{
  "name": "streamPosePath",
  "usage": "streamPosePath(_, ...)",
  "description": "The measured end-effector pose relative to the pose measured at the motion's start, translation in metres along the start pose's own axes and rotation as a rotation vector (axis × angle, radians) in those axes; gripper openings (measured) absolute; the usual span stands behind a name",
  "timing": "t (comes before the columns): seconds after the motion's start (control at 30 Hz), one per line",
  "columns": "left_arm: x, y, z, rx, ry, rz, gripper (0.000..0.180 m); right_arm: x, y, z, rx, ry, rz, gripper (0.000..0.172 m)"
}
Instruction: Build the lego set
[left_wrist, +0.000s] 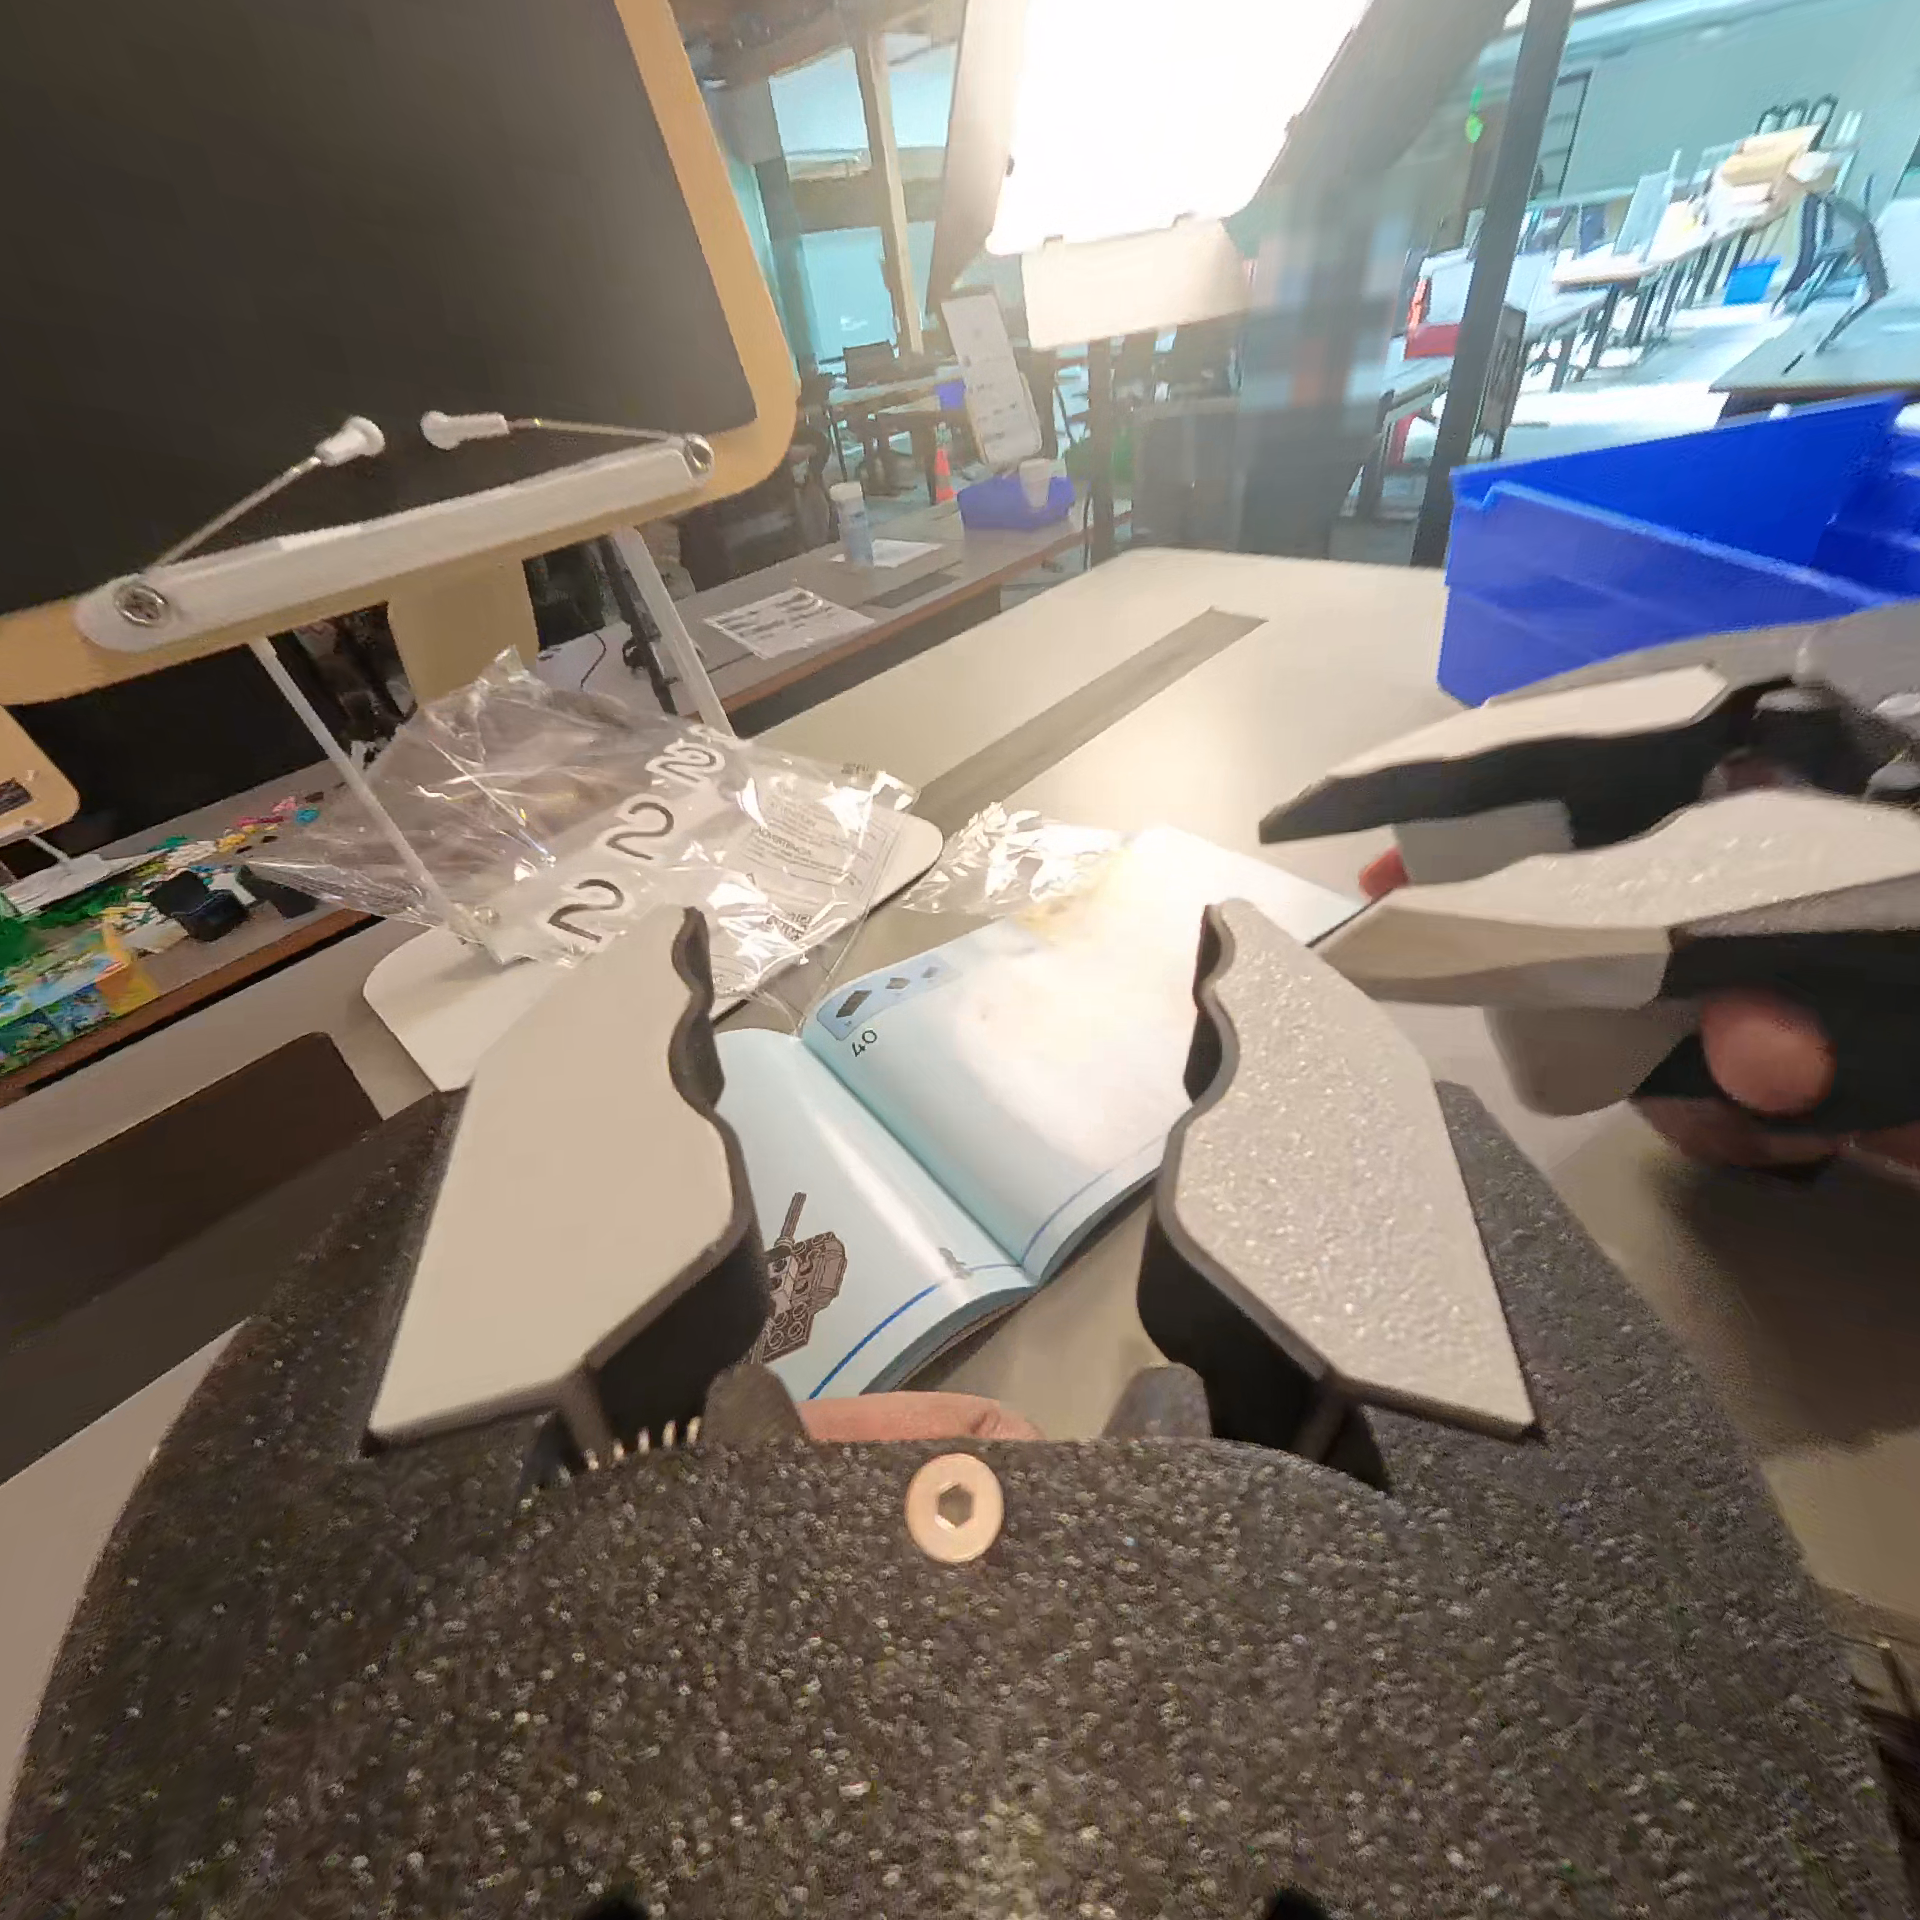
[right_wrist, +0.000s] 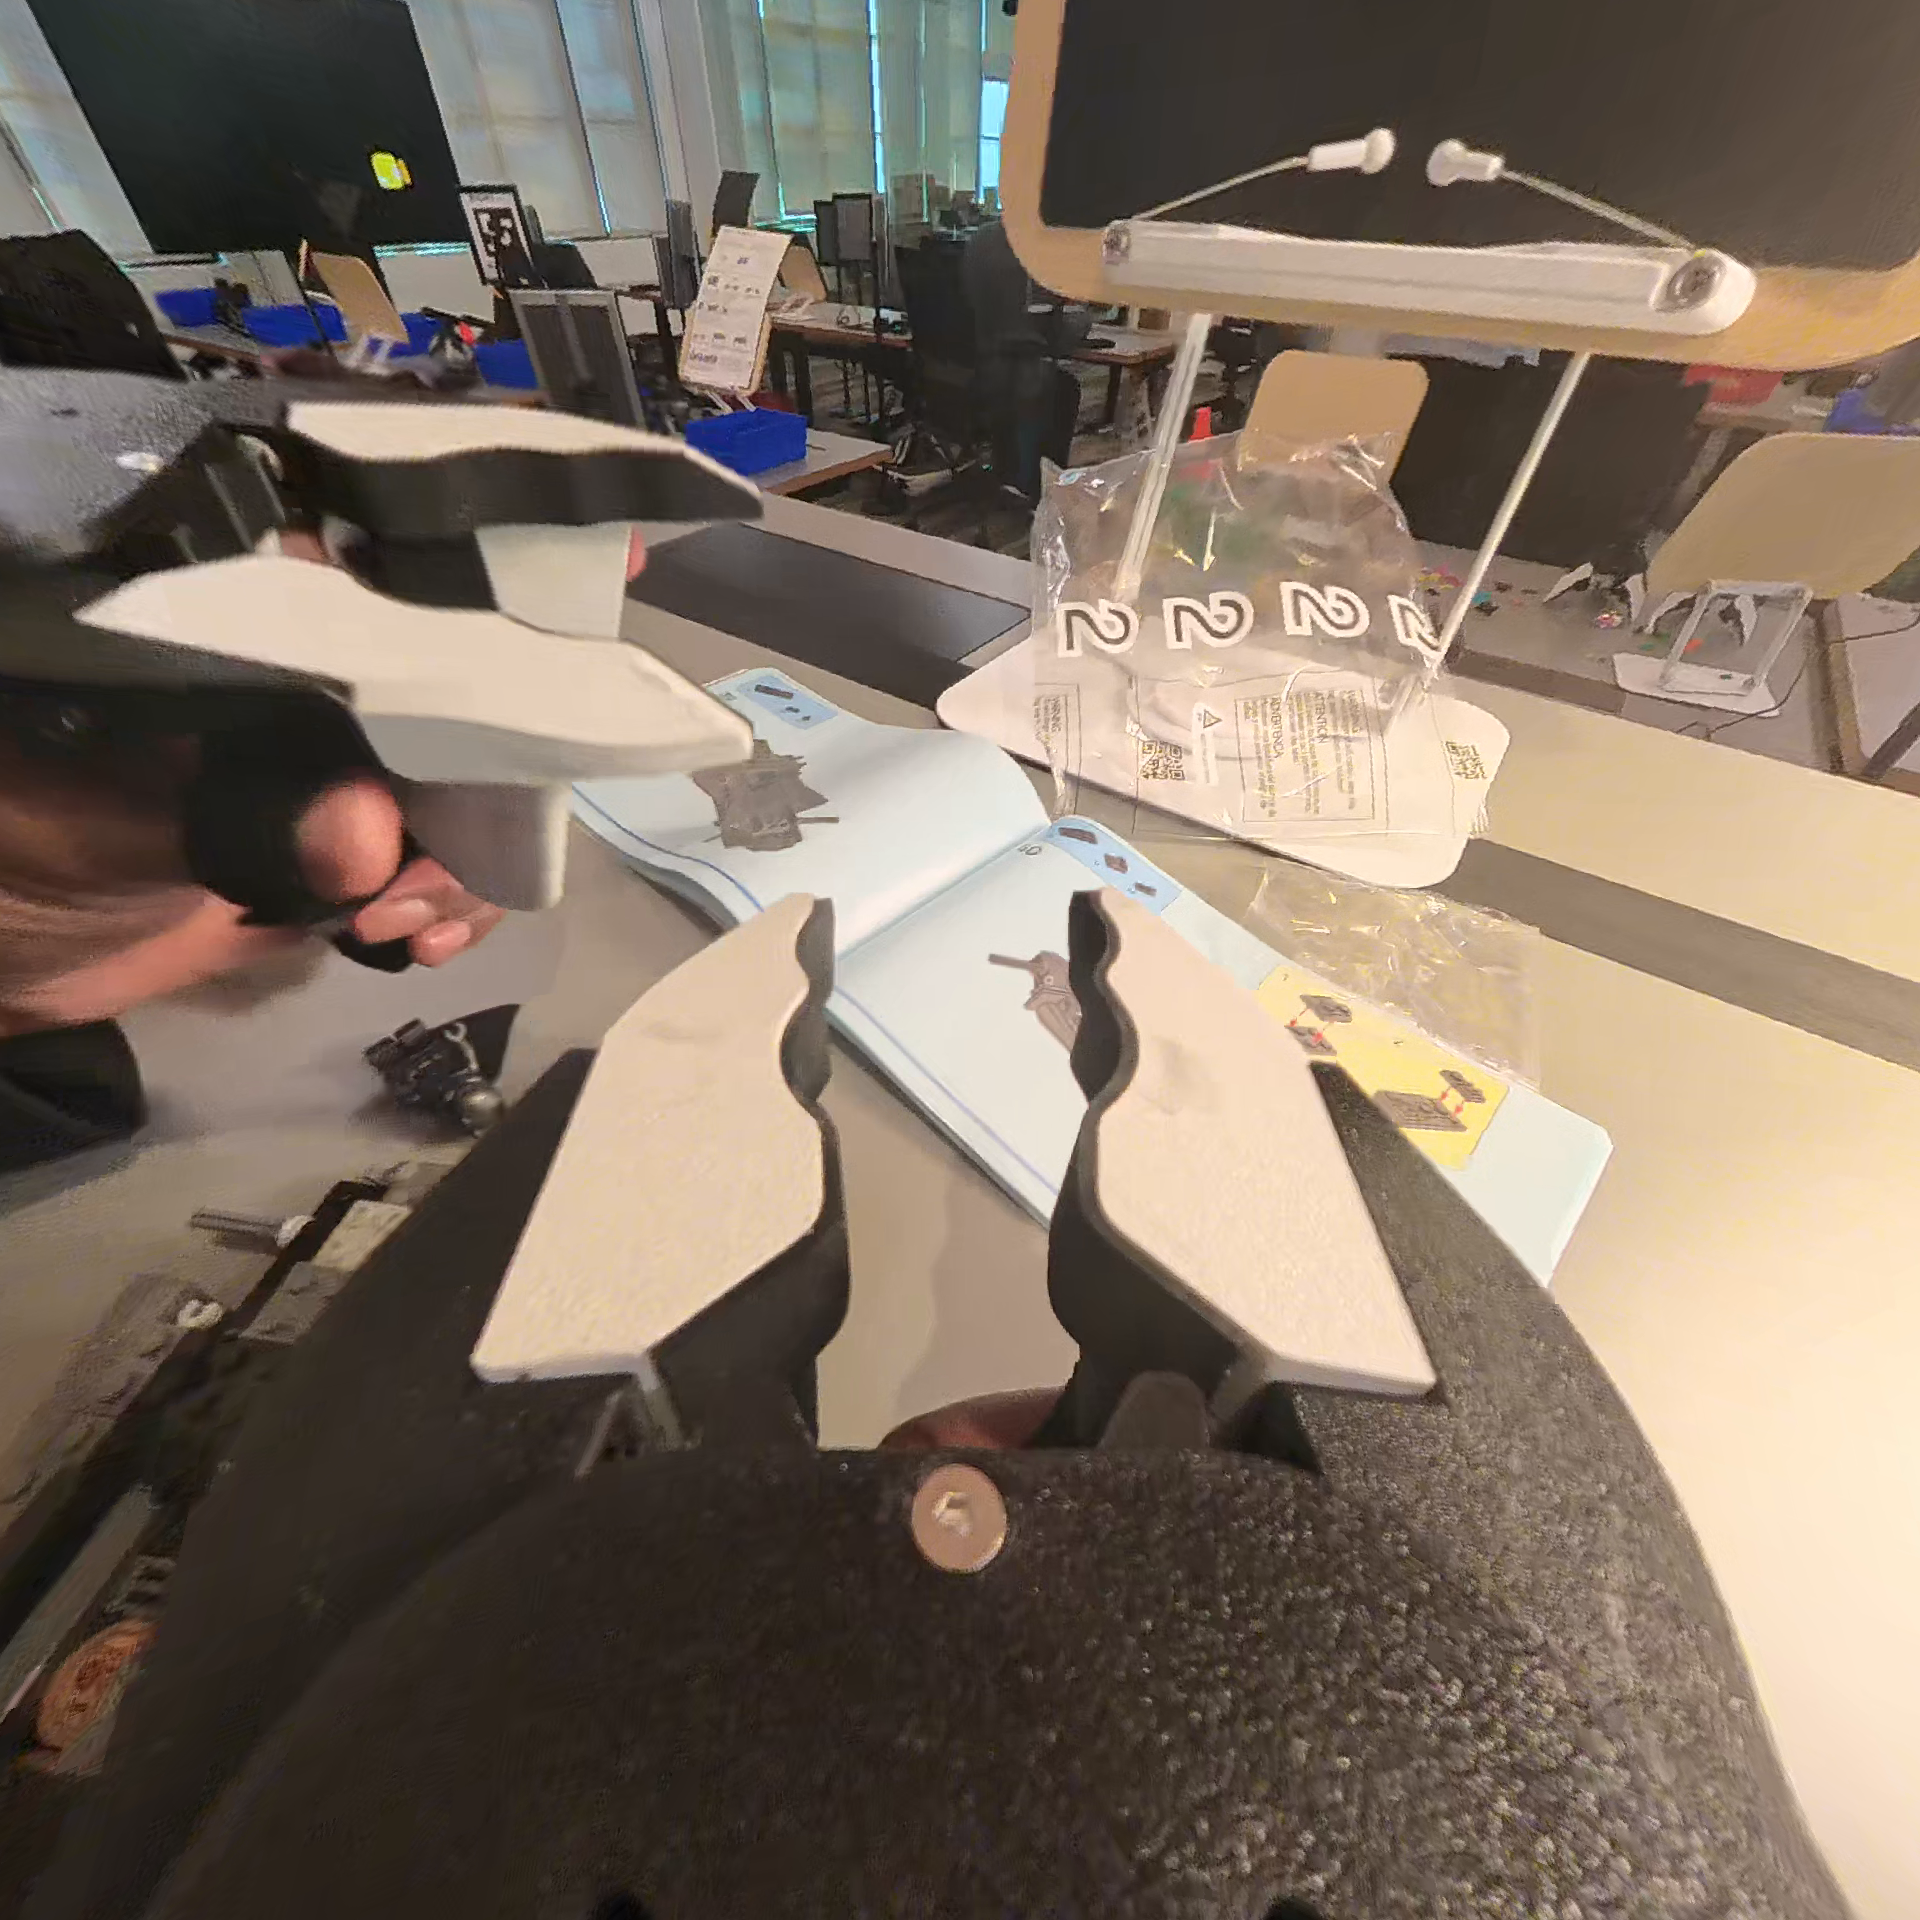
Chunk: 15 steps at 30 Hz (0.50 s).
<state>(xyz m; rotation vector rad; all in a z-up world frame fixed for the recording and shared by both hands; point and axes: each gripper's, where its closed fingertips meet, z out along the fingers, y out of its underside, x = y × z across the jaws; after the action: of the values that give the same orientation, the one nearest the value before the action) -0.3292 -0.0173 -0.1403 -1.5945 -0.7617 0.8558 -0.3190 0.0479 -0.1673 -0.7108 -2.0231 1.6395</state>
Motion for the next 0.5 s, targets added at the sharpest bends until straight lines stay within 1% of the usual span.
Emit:
streamPosePath(0.1, 0.006, 0.018, 0.010, -0.095, 0.028, 0.087, 0.086, 0.007, 0.009, -0.003, -0.062, 0.004, -0.033, 0.043)
streamPosePath(0.17, 0.013, 0.025, 0.017, -0.131, 0.071, 0.076, 0.083, 0.012, 0.016, -0.004, -0.102, 0.013, -0.024, 0.043)
streamPosePath(0.27, 0.024, 0.034, 0.027, -0.194, 0.132, 0.064, 0.079, 0.022, 0.028, -0.005, -0.184, 0.035, 0.036, 0.043)
streamPosePath(0.37, 0.029, 0.041, 0.035, -0.264, 0.145, 0.077, 0.077, 0.034, 0.037, -0.006, -0.234, 0.072, 0.100, 0.041)
streamPosePath(0.5, 0.036, 0.048, 0.038, -0.298, 0.155, 0.054, 0.076, 0.041, 0.046, -0.007, -0.290, 0.102, 0.128, 0.041)
